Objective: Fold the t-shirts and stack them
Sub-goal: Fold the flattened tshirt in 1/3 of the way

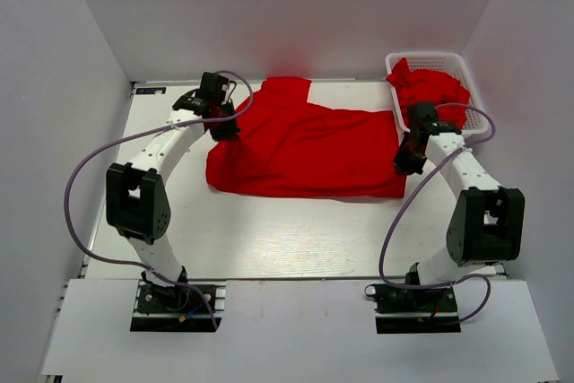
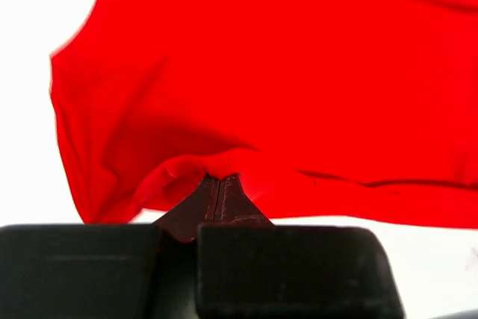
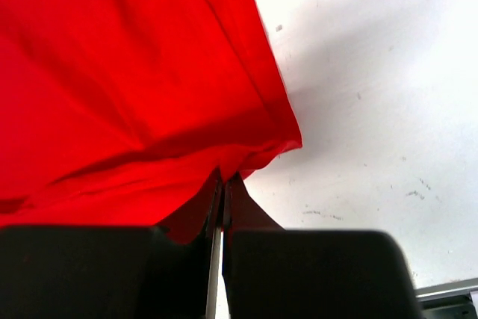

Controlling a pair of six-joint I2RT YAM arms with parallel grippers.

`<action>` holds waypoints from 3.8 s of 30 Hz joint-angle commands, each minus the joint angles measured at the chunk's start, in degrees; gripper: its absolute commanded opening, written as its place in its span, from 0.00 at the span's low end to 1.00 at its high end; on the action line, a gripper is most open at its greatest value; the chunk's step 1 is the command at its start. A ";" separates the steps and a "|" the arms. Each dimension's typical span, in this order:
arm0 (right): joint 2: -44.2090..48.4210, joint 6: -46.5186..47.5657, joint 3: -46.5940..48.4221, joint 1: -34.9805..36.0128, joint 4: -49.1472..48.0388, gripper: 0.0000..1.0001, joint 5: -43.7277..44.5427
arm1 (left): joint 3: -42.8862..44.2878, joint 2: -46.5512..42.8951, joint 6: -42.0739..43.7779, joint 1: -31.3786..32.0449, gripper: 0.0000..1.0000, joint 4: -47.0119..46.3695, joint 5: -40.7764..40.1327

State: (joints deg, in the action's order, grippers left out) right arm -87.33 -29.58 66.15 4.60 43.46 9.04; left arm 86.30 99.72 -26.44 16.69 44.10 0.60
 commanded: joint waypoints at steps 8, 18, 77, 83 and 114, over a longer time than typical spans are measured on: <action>-4.34 0.14 6.09 -1.35 -1.89 0.00 1.78 | 7.30 3.02 4.11 -2.27 0.00 -4.11 -5.87; -8.56 2.33 7.59 -1.87 -6.45 0.00 1.95 | 9.41 8.63 5.16 -3.86 0.00 -6.03 -5.79; -2.58 4.36 -14.29 -2.05 -16.22 0.90 -0.25 | -26.71 1.26 4.11 -9.04 0.81 -22.56 -2.97; -2.49 3.31 -16.40 -2.31 -18.23 0.79 -0.68 | -28.03 2.40 3.58 -9.04 0.71 -23.62 -2.97; 10.42 -2.14 -27.92 -3.37 -0.32 0.00 -2.98 | -43.41 -16.47 -11.88 -8.60 0.00 5.46 -10.62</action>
State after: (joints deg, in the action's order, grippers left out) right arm -78.08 -29.56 39.35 1.52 35.22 4.38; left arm 45.52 85.73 -35.33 8.36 38.41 -7.75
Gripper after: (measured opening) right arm 0.013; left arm 0.153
